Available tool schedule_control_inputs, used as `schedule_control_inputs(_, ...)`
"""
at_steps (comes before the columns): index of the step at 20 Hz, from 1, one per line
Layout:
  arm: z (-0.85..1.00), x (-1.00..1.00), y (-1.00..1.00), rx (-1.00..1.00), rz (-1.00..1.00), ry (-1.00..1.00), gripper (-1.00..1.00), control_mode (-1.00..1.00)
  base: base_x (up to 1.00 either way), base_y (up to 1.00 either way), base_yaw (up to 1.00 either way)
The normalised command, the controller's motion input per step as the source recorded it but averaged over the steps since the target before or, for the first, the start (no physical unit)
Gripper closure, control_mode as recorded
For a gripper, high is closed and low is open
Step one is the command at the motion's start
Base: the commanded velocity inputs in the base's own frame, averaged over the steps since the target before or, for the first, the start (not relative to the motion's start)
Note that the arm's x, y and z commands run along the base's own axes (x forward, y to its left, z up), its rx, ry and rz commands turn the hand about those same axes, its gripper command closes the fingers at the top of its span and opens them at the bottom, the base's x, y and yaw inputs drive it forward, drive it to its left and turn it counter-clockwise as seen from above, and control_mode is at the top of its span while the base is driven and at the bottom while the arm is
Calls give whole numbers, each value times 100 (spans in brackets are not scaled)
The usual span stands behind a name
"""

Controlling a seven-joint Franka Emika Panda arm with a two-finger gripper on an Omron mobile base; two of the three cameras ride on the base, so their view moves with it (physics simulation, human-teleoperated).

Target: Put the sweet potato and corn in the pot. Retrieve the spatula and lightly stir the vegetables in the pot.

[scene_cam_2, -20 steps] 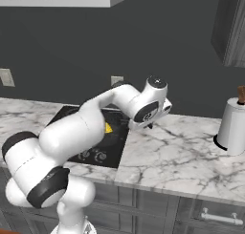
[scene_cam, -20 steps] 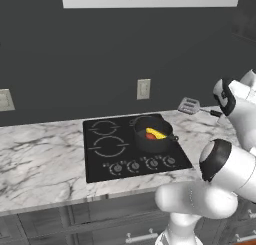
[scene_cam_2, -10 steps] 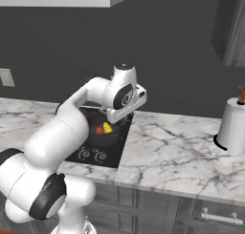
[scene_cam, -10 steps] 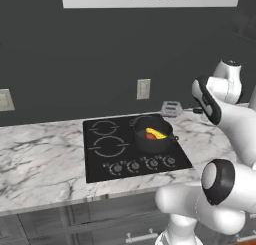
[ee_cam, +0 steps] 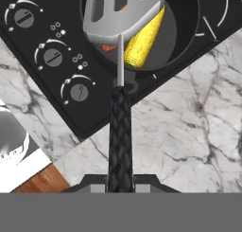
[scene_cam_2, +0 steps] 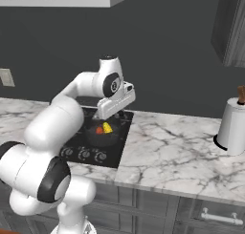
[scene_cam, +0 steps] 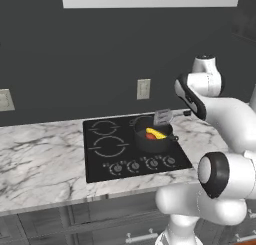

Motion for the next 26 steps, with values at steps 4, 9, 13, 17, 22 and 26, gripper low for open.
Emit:
schedule_control_inputs(4, -13, 29, 7, -3, 0, 16, 100, -100, 0, 0, 0)
schedule_control_inputs(9, -18, 19, 10, -4, 0, 15, 100, -100, 0, 0, 0)
schedule_control_inputs(13, -18, 1, 1, -4, 0, 14, 100, -100, 0, 0, 0)
schedule_control_inputs(17, -26, 3, 0, -1, 0, 6, 100, -100, 0, 0, 0)
schedule_control_inputs(22, -24, 16, 1, -2, -1, 1, 100, -100, 0, 0, 0)
schedule_control_inputs(26, -13, 30, 5, -2, -5, 0, 100, -100, 0, 0, 0)
